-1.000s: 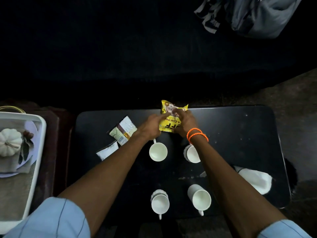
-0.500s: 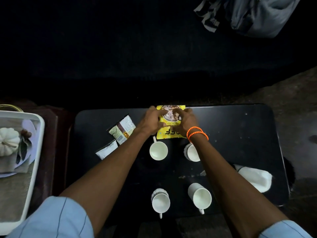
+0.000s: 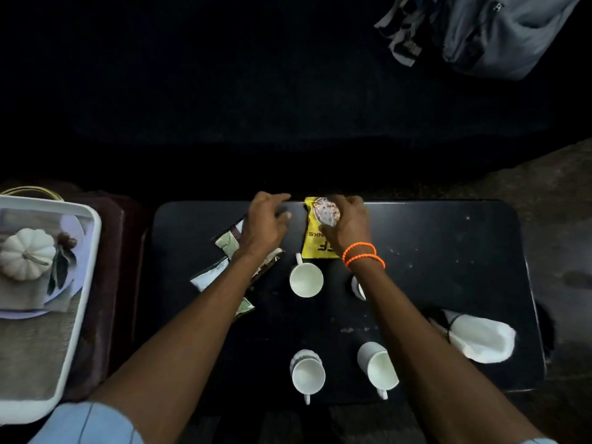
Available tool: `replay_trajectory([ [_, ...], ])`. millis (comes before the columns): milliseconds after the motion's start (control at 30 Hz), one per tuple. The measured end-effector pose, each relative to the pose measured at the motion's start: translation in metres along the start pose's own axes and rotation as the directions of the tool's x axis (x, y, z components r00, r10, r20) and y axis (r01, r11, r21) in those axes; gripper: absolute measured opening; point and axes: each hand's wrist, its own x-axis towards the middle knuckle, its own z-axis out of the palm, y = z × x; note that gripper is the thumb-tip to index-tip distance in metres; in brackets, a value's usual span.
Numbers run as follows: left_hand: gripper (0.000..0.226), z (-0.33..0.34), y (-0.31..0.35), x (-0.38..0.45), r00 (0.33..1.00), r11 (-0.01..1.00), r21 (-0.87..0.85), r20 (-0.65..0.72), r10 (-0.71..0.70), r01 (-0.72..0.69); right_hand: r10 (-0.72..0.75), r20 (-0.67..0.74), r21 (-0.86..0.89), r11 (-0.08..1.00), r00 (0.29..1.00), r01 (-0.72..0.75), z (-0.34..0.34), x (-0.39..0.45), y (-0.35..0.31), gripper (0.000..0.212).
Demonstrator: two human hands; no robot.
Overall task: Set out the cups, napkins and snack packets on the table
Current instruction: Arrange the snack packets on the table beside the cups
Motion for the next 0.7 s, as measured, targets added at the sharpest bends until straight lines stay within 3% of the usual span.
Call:
replay_trajectory([
  [67, 0.036, -0.020, -0.014, -0.014, 0.980, 0.994, -0.009, -0.162, -0.113, 0.113, -0.047, 0.056, 0.072, 0.996, 0.997, 0.043, 0.007, -0.003, -0.025, 0.050],
  [133, 0.031, -0.038, -0.029, -0.027, 0.926, 0.953, -0.026, -0.229, -0.299, 0.301, -0.079, 0.183, 0.097, 0.993, 0.980, 0.062, 0.018, -0.004, -0.049, 0.041],
  [200, 0.031, -0.050, -0.043, -0.033, 0.864, 0.873, -0.004, -0.141, -0.483, 0.487, -0.098, 0.265, 0.063, 0.994, 0.959, 0.085, 0.034, -0.003, -0.069, 0.037],
  [267, 0.037, -0.057, -0.052, -0.038, 0.824, 0.822, 0.053, -0.016, -0.567, 0.567, -0.078, 0.365, -0.017, 0.996, 0.928, 0.091, 0.051, -0.002, -0.084, 0.044],
  [367, 0.038, -0.061, -0.061, -0.040, 0.800, 0.795, -0.094, 0.043, -0.599, 0.600, -0.011, 0.492, -0.077, 0.995, 0.871, 0.057, 0.075, 0.000, -0.097, 0.062],
  [467, 0.028, -0.065, -0.065, -0.036, 0.757, 0.688, -0.346, 0.116, -0.643, 0.638, 0.041, 0.493, -0.041, 0.999, 0.869, -0.024, 0.090, 0.001, -0.099, 0.057],
  [567, 0.031, -0.073, -0.066, -0.031, 0.794, 0.702, -0.407, 0.111, -0.597, 0.585, 0.105, 0.483, 0.175, 0.961, 0.870, -0.213, 0.092, -0.004, -0.095, 0.047],
  [700, 0.036, -0.083, -0.049, -0.021, 0.867, 0.690, -0.563, 0.102, -0.487, 0.454, 0.098, 0.476, 0.485, 0.800, 0.874, -0.354, 0.067, -0.010, -0.091, 0.041],
])
